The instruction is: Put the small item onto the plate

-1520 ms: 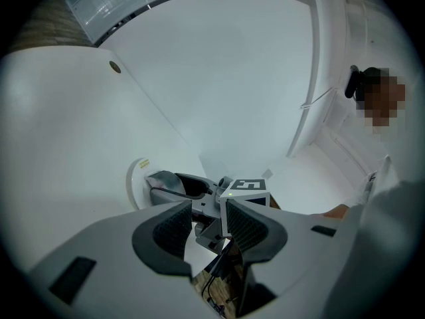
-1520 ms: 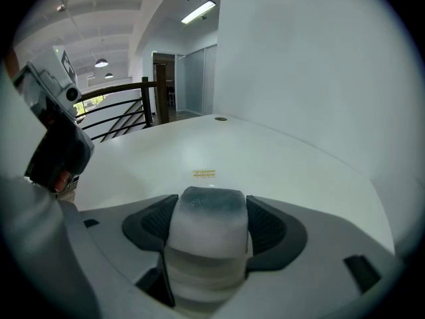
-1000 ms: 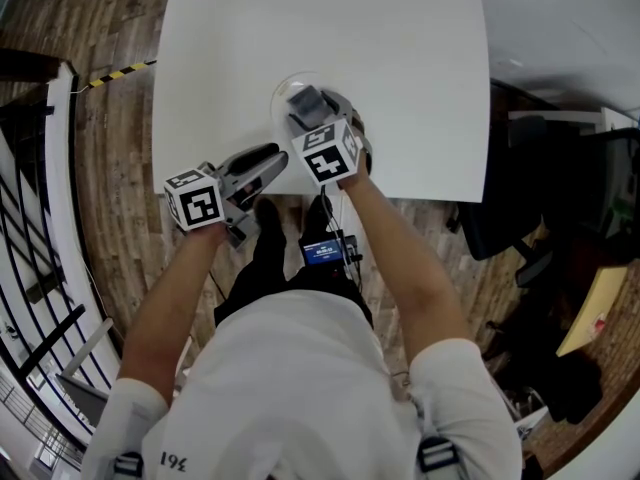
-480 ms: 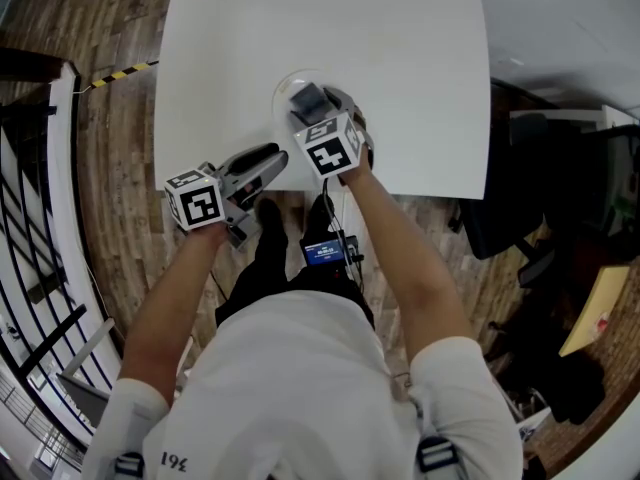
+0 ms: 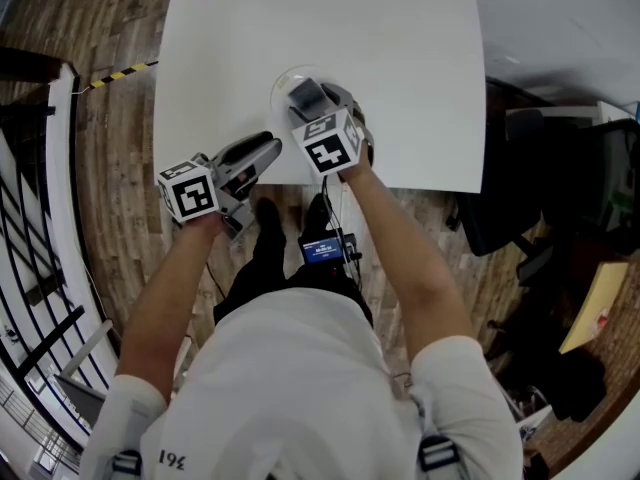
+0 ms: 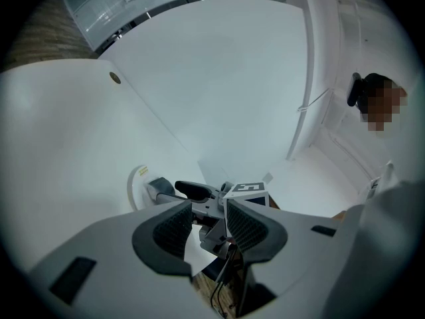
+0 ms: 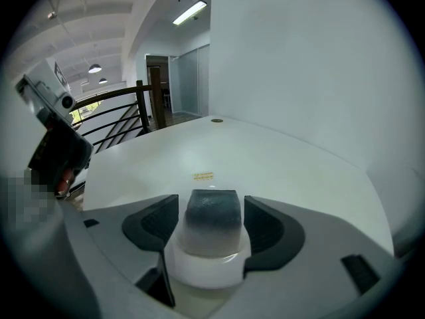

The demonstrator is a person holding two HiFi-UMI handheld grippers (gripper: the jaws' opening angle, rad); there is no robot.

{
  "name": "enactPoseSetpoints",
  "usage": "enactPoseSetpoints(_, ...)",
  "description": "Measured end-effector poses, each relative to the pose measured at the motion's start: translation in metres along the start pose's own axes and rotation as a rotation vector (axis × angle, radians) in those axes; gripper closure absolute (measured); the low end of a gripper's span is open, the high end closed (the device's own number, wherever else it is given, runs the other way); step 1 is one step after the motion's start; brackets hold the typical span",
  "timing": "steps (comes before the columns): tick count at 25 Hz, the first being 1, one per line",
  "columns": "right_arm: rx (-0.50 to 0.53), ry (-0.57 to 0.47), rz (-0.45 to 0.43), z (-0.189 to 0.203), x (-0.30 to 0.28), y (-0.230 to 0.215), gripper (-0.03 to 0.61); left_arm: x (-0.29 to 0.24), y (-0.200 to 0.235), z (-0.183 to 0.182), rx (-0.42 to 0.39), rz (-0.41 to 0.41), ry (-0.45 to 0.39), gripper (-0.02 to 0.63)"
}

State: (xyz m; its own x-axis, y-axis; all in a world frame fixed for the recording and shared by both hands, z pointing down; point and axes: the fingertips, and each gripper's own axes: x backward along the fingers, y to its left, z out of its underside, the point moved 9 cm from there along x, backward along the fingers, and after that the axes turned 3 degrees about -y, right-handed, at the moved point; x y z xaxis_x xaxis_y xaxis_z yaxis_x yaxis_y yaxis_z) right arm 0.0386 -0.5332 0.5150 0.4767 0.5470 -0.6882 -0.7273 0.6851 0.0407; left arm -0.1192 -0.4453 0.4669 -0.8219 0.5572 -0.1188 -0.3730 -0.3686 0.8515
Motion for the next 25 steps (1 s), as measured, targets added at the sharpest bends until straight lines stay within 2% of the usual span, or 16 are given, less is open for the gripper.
enactPoseSetpoints(4, -0.002, -0.037, -0.004, -0.011, 0.019, 0.002, 0.27, 0.004, -0.012, -0.005, -0.018, 0.002, -0.022, 0.466)
enactPoseSetpoints(7, 0.011, -0.093, 0.022, -0.024, 0.039, 0.001, 0.396, 0.007, -0.023, -0.011, -0.039, 0.023, -0.035, 0.466)
enactPoseSetpoints(10, 0.026, -0.155, 0.066, -0.036, 0.063, 0.0, 0.573, 0.012, -0.036, -0.016, -0.062, 0.057, -0.047, 0.466)
enactPoseSetpoints(17, -0.013, -0.252, 0.072, -0.05, 0.119, 0.003, 0.578, 0.026, -0.072, -0.015, -0.082, 0.145, -0.067, 0.47)
enactPoseSetpoints(25, -0.055, -0.366, 0.05, -0.066, 0.191, 0.019, 0.578, 0.053, -0.123, -0.015, -0.118, 0.265, -0.12, 0.574)
